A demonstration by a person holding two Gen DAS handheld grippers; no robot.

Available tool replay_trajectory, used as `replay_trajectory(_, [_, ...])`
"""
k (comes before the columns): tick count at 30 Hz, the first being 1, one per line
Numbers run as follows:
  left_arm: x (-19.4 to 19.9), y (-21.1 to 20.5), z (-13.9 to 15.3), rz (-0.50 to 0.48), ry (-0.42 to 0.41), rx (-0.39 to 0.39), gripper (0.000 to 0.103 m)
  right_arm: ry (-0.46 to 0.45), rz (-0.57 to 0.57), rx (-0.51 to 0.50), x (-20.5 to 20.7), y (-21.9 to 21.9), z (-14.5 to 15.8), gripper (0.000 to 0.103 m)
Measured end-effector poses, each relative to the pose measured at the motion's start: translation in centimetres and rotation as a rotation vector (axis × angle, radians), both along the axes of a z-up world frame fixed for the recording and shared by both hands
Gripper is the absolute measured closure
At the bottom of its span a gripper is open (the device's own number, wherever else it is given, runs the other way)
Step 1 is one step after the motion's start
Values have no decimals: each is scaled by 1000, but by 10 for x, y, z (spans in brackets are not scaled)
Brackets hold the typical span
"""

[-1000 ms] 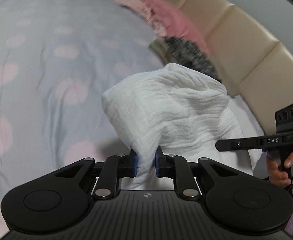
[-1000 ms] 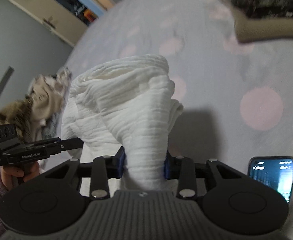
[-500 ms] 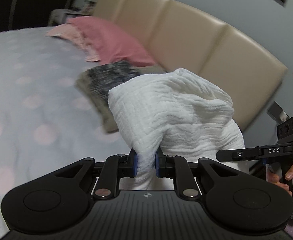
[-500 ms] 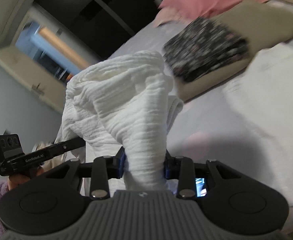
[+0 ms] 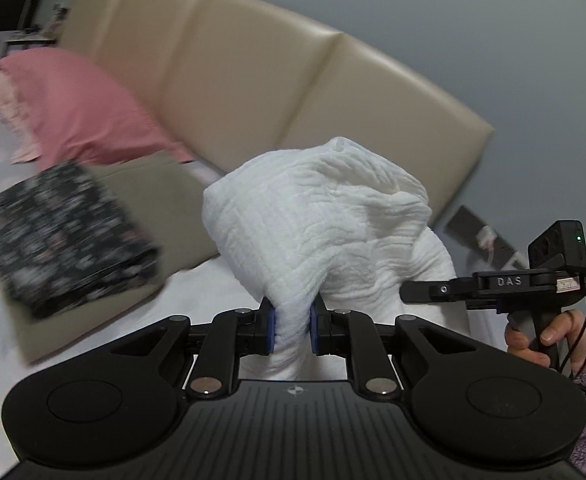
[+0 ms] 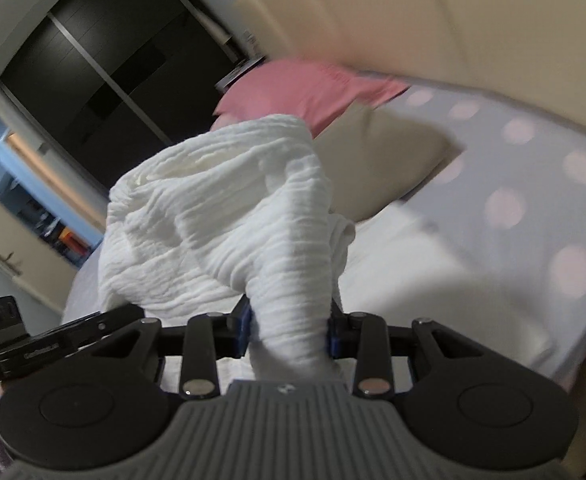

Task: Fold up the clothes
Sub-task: 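Grasp the white cloth bundle with both tools and lift it, then carry the white bundle beside the floral jeans stack with both tools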

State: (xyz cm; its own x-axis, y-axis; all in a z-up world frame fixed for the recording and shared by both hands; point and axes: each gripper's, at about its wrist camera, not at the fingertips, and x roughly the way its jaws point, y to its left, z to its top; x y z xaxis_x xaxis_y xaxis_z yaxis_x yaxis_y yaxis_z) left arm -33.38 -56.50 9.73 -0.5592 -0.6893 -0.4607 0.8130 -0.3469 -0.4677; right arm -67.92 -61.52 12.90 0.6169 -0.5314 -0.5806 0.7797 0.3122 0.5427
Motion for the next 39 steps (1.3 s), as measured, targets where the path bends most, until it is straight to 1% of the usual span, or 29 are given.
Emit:
replay_trajectory(3, [-25,-22,9,-35,63,-13,90,10,-63,-32,-34,-14,24,65])
replay_trajectory(6, [-50,-42,8,-68,132,-16,90,40,-111,-78,-59,-27,49,65])
replay_trajectory(9, [-70,-63,-2,-78,188,0,90,64,-158,-119,-83,-40,72,65])
replay_trajectory(11, [-78,-76,-15,-65,203,32,90,76,-176,-125,-91,-54,74,65])
replay_trajectory(12, [-80,-81,-26,-55,206,53,90,94,-176,-119,-91,-63,71,65])
replay_trajectory(14, [-79,-89,-52,-31,209,108,90,129,-162,-83,-87,-84,52,65])
replay_trajectory(16, [-71,-92,-84,-4,203,186,90,140,-142,-19,-79,-105,20,65])
replay_trajectory(18, [-59,-91,-116,30,178,258,90,145,-116,52,-66,-125,-18,65])
replay_trajectory(21, [-35,-91,-145,89,166,336,90,165,-53,151,-34,-149,-76,65])
replay_trajectory(22, [-27,-90,-154,110,163,360,90,175,-31,174,-24,-156,-90,65])
replay_trajectory(24, [-10,-90,-172,150,157,408,90,196,16,195,1,-168,-110,65])
replay_trajectory(27, [9,-99,-190,201,181,460,90,232,76,193,33,-185,-129,65])
replay_trajectory(30, [13,-107,-205,229,181,492,90,283,102,187,55,-202,-141,65])
replay_trajectory(32, [14,-113,-209,243,171,502,86,312,109,176,66,-198,-150,63])
replay_trajectory(33, [14,-114,-209,248,169,506,85,318,105,170,68,-199,-153,61])
replay_trajectory(34, [13,-113,-207,251,170,510,82,319,94,167,69,-201,-155,57])
replay_trajectory(36, [13,-108,-203,253,171,509,78,299,73,159,63,-198,-152,55])
replay_trajectory(37, [12,-105,-201,253,172,508,71,287,66,151,57,-195,-148,52])
replay_trajectory(38, [12,-102,-198,254,172,507,60,280,49,139,51,-192,-142,49])
replay_trajectory(39, [12,-99,-196,254,173,505,55,269,21,122,43,-187,-134,39])
